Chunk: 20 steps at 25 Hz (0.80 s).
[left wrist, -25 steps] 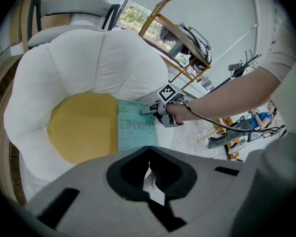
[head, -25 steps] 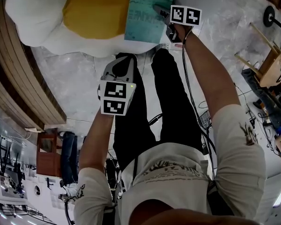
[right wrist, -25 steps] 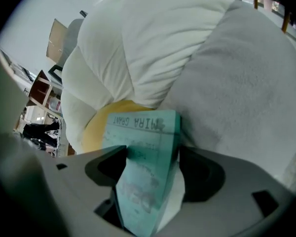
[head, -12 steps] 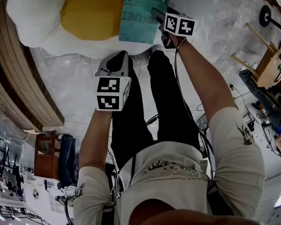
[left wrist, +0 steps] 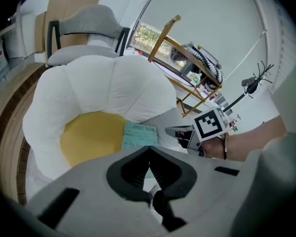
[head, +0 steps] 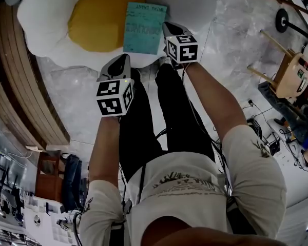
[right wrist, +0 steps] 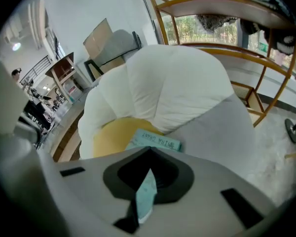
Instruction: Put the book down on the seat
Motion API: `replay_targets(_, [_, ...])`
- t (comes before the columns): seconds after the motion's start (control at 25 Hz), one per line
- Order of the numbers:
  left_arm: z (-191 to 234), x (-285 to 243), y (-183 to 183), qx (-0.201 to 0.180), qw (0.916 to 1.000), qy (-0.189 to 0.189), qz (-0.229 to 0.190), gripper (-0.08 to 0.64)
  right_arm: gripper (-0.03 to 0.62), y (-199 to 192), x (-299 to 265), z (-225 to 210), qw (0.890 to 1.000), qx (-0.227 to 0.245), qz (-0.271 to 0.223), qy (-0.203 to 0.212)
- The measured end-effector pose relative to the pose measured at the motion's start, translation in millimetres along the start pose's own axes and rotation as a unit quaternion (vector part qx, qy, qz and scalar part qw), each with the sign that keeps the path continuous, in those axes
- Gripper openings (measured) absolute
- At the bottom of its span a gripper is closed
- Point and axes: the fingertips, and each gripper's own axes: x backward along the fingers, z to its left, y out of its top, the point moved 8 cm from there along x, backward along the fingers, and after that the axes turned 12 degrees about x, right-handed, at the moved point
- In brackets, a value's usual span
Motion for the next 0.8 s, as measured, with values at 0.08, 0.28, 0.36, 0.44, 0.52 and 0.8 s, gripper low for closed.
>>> replay_targets(0.08, [-8,6,1,0.004,1.0,0.005,-0.007,0.021,0.028,15,20,7,1.0,-0.007,-0.024,-0.005])
replay_targets(0.28, [-39,32,33,0.004,0.9985,0.013,-0.053,0.021,0.028,64,88,25,0.995,-0.012,-0.099,0.0])
replay_targets(0.36, [-53,50,52,0.005,0.9969,0.013,-0.078,0.02,0.028,80,119,33,0.993,-0.009,-0.117,0.0])
replay_targets(0.44, [-65,74,69,0.008,0.9948,0.014,-0.1,0.02,0.026,92,150,41,0.992,-0.015,-0.126,-0.004])
replay_targets(0.52, [-77,100,88,0.013,0.9917,0.016,-0.127,0.021,0.028,109,182,46,0.99,-0.018,-0.141,-0.006])
replay_targets(0.8, [-124,171,147,-0.015,0.9814,0.037,-0.188,0.02,0.027,183,271,31,0.977,-0.002,-0.212,-0.016])
